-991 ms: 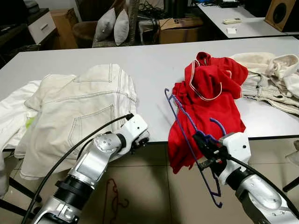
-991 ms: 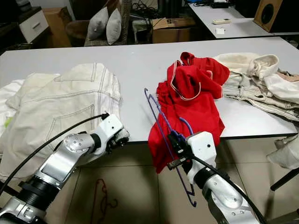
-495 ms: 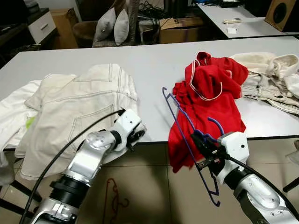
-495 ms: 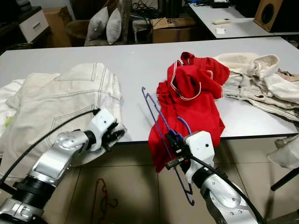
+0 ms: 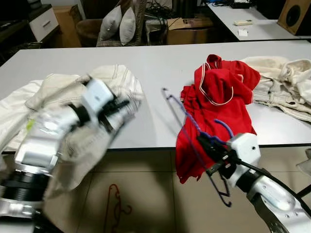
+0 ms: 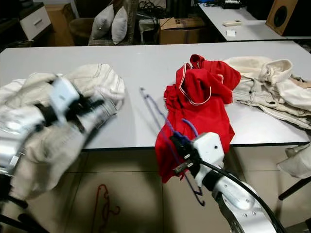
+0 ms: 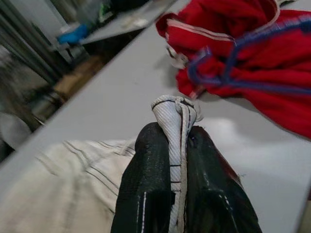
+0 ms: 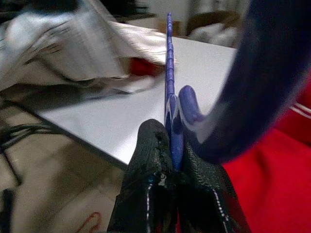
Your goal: Hang hanger
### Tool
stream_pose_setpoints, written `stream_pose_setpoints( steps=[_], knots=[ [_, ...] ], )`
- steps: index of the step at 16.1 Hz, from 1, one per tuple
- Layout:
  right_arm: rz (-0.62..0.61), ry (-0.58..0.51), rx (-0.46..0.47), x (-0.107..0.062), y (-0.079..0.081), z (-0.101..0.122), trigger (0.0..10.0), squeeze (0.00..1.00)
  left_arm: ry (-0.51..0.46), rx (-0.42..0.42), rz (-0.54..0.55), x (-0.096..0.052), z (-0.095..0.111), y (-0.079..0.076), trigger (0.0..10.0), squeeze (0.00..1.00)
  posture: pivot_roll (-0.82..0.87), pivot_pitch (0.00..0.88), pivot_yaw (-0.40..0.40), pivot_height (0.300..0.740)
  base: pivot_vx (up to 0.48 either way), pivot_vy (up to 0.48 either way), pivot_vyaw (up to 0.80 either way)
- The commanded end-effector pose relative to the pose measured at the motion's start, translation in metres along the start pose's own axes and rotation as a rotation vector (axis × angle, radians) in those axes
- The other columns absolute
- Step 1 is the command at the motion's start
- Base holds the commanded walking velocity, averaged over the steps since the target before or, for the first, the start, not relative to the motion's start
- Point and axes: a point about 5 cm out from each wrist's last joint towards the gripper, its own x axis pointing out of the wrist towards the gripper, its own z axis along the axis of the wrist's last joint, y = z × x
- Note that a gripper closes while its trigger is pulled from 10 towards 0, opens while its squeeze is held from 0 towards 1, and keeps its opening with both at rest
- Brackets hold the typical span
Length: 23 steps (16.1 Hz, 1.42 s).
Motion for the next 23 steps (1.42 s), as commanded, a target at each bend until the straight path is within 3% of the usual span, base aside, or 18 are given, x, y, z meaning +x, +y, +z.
stream_pose_setpoints(
  steps=[1,4,7,9,13,18,20,21,23],
  knots=[
    [0.064,-0.02,-0.004,0.002,0.005,0.003,10.0,0.0,-0.058,0.05,0.023,-0.006,0.015,0.011,0.0,0.0,0.1,0.0,0.042,0.74,0.0,0.0,0.0],
    [0.172,-0.005,-0.025,0.015,0.01,0.001,10.0,0.0,-0.123,0.113,0.02,-0.017,0.035,0.02,0.0,0.0,0.13,0.0,0.023,0.74,0.0,0.0,0.0],
    [0.202,0.024,-0.039,0.029,0.005,-0.003,10.0,0.0,-0.147,0.141,-0.021,-0.027,0.044,0.017,0.0,0.0,0.16,0.0,-0.003,0.74,0.0,0.0,0.0],
    [0.182,0.019,-0.026,0.039,-0.003,-0.003,10.0,0.0,-0.121,0.14,-0.102,-0.037,0.044,0.008,0.0,0.0,0.18,0.0,-0.024,0.74,0.0,0.0,0.0],
    [0.207,-0.028,0.038,0.049,-0.01,0.003,10.0,0.0,-0.067,0.16,-0.133,-0.049,0.044,0.004,0.0,0.0,0.2,0.0,-0.049,0.74,0.0,0.0,0.0],
    [0.242,-0.044,0.136,0.073,-0.012,0.002,10.0,0.0,-0.11,0.148,-0.178,-0.048,0.057,-0.008,0.0,0.0,0.24,0.0,-0.073,0.74,0.0,0.0,0.0],
    [0.243,-0.043,0.183,0.089,-0.011,0.001,10.0,0.0,-0.134,0.133,-0.236,-0.045,0.063,-0.021,0.0,0.0,0.24,0.0,-0.076,0.74,0.0,0.0,0.0],
    [0.214,-0.044,0.13,0.093,-0.013,0.003,10.0,0.0,-0.085,0.115,-0.313,-0.046,0.057,-0.034,0.0,0.0,0.25,0.0,-0.078,0.74,0.0,0.0,0.0],
    [0.221,-0.054,0.036,0.09,-0.015,0.007,10.0,0.0,0.005,0.12,-0.353,-0.052,0.047,-0.039,0.0,0.0,0.25,0.0,-0.079,0.74,0.0,0.0,0.0]
  ],
)
